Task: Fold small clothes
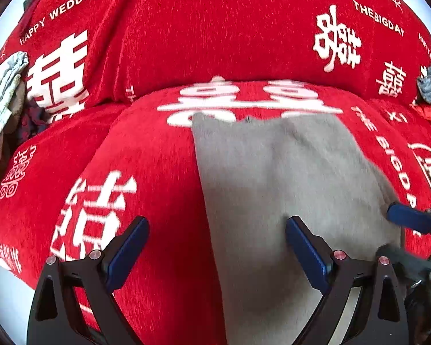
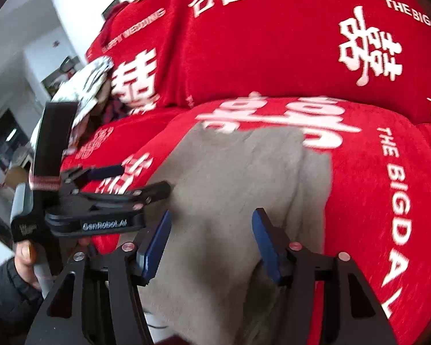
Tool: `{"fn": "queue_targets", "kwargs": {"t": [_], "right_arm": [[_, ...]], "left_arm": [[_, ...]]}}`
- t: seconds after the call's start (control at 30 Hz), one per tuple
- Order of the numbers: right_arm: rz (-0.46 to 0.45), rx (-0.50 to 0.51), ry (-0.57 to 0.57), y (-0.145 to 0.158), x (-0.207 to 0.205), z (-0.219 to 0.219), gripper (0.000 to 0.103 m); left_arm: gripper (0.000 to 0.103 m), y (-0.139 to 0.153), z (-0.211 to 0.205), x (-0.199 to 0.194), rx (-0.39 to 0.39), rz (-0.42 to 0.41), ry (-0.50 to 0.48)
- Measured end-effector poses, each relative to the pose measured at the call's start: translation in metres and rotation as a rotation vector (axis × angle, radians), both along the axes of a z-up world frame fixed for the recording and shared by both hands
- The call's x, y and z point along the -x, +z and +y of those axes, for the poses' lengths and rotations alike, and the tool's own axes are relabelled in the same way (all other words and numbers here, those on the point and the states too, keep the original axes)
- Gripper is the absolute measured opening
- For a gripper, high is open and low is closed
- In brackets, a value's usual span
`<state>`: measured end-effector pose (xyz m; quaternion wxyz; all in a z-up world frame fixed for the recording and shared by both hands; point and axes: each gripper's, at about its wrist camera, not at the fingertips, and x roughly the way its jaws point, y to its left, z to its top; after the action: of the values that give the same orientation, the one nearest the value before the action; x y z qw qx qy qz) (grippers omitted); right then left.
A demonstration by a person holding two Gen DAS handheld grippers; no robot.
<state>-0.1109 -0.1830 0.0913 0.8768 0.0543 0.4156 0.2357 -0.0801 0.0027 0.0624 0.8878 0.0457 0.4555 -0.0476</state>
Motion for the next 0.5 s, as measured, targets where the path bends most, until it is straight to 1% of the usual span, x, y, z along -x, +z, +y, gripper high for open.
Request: {"fn": "queue_targets", "kwargs": {"t": [0.07, 0.13, 0.2, 0.23, 0.3, 0.37, 0.4, 0.43, 0.5], "right_arm": [[0.022, 0.033, -0.002, -0.015, 0.010, 0.003, 0.062], [0.044, 0.023, -0.019, -0.028, 0.018, -0.002, 0.062], [0.030, 0.018, -0.024, -0.031, 0.026, -0.005, 0.062], [0.026, 0.032, -0.023, -0.032, 0.030, -0.005, 0.062], [0.020, 0.081, -0.026, -0.032, 0.037, -0.002, 0.062], [0.027, 0.156, -0.044, -0.033, 0.043, 0.002, 0.065], [0.068, 0.212, -0.066, -0.038, 0.045, 0.004, 0.065], [0.089, 0.235, -0.083, -0.040, 0.047, 0.003, 0.066], [0.074, 0.232, -0.118, -0.033, 0.057, 0.000, 0.066]], "left_arm": [[0.097, -0.007, 0.001, 0.011, 0.007, 0.008, -0.003], [0.097, -0.010, 0.003, 0.020, 0.018, 0.008, -0.007], [0.097, -0.012, 0.002, 0.030, 0.019, 0.000, -0.013], [0.097, -0.012, 0.002, 0.034, 0.015, -0.006, -0.018], [0.097, -0.012, 0.003, 0.041, 0.017, -0.008, -0.021], [0.097, -0.010, 0.004, 0.048, 0.021, -0.009, -0.017], [0.097, -0.008, 0.004, 0.053, 0.024, -0.013, -0.019], [0.097, -0.004, 0.004, 0.059, 0.028, -0.021, -0.026], [0.097, 0.003, 0.002, 0.070, 0.034, -0.048, -0.033]]}}
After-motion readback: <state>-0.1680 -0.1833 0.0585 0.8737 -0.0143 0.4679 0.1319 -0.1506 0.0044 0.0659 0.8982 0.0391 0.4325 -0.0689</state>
